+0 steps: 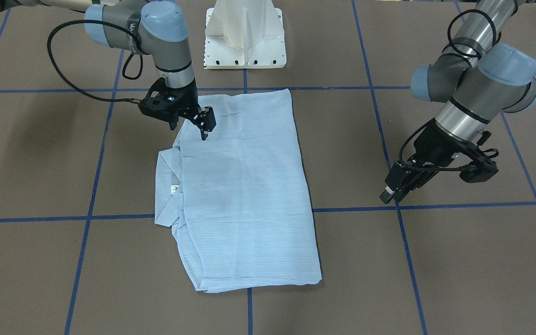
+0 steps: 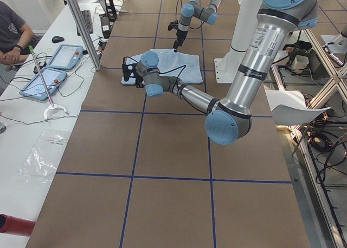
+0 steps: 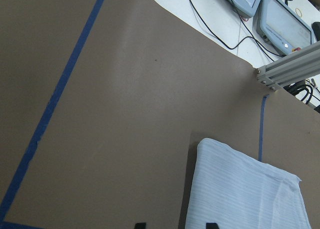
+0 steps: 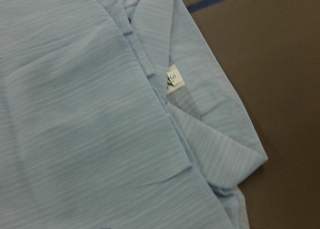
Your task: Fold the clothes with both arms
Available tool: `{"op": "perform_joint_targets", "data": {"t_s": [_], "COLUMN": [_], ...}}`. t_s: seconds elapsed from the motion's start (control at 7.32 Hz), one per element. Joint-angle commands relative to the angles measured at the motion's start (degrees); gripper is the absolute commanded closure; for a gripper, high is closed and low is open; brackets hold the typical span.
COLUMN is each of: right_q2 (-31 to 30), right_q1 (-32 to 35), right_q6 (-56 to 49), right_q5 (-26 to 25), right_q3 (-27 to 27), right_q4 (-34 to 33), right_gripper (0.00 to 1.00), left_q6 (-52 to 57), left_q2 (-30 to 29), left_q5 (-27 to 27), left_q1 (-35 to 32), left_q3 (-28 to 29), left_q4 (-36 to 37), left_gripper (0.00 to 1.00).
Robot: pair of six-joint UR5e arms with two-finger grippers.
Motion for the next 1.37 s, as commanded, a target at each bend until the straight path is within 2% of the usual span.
{"op": "perform_joint_targets", "data": {"t_s": [0.0, 0.14, 0.27, 0.41, 1.23], "right_q2": [-0.44, -1.14, -2.10, -2.81, -4.14], "right_q1": [-6.22, -8.24, -10.35, -11.24, -12.21], "right_q6": [23.29, 28.94, 36.65, 38.99, 38.32], "right_q5": [-3.76, -4.11, -5.94, -7.35, -6.84], "right_q3": [1.24, 1.33, 1.68, 1.68, 1.24], "right_q4": [-0.14, -0.06, 0.20, 0.38, 0.64], "right_gripper": [0.18, 0.18, 0.01, 0.02, 0.08], "left_q6": [0.00, 0.09, 0.09, 0.18, 0.26], "left_q2": [-0.03, -0.03, -0.12, -0.12, -0.21], "left_q5": [0.16, 0.33, 0.60, 0.77, 0.95], "left_q1": [0.12, 0.30, 0.38, 0.39, 0.39], "left_q3": [0.23, 0.23, 0.15, 0.06, -0.12], "left_q4": [0.00, -0.09, -0.09, -0.17, -0.17], "left_gripper": [0.50, 0.50, 0.50, 0.50, 0.50]}}
